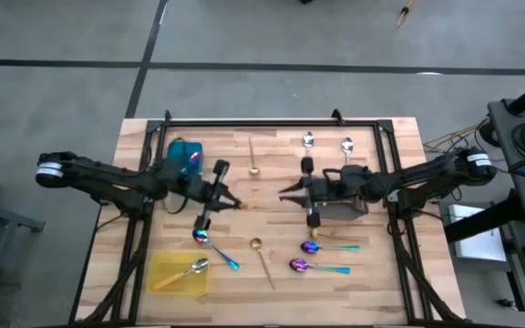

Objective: Sort silverware by color (type)
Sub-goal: Put the yellow spoon into the yellow bin

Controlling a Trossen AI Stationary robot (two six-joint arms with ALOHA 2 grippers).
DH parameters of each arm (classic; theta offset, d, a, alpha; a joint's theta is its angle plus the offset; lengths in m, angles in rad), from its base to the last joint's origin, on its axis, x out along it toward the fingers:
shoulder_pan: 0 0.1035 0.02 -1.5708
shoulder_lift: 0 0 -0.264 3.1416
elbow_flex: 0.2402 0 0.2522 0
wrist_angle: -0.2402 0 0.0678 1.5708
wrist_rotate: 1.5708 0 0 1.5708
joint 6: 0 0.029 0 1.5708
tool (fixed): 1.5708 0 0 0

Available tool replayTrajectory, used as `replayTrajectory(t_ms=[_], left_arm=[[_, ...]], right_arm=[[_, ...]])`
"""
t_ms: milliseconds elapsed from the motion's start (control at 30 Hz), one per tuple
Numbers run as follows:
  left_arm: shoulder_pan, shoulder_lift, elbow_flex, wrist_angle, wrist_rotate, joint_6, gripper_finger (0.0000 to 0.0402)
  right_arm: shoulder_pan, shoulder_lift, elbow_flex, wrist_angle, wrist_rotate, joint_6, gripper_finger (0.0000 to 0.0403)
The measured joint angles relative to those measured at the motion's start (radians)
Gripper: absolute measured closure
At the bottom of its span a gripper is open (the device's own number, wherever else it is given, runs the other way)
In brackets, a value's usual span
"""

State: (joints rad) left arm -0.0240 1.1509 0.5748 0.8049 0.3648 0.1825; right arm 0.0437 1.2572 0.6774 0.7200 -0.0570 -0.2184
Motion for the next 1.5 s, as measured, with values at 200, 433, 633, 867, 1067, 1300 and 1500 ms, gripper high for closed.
replayTrajectory(t_ms=[200, 433, 633, 867, 1067, 1300, 1500], left_arm=[[-0.003, 0.043, -0.035, 0.146, 0.013, 0.003, 0.0398], [-0.003, 0.101, -0.028, 0.266, 0.097, 0.003, 0.0398], [-0.003, 0.126, -0.025, 0.261, 0.143, 0.009, 0.0398], [0.001, 0.139, -0.030, 0.229, 0.173, 0.011, 0.0398], [0.012, 0.180, -0.028, 0.230, 0.169, 0.018, 0.0398], [0.034, 0.208, -0.028, 0.229, 0.150, 0.015, 0.0398], [0.036, 0.215, -0.028, 0.235, 0.150, 0.014, 0.0395]], right_arm=[[0.000, 0.181, -0.020, 0.239, -0.014, 0.083, 0.0355], [-0.018, 0.374, 0.120, 0.297, -0.134, 0.195, 0.0308], [-0.035, 0.477, 0.234, 0.310, -0.233, 0.203, 0.0229], [-0.086, 0.513, 0.312, 0.289, -0.400, 0.281, 0.0174], [-0.092, 0.537, 0.360, 0.258, -0.495, 0.259, 0.0168], [-0.095, 0.560, 0.401, 0.221, -0.520, 0.217, 0.0178], [-0.097, 0.560, 0.406, 0.229, -0.525, 0.201, 0.0260]])
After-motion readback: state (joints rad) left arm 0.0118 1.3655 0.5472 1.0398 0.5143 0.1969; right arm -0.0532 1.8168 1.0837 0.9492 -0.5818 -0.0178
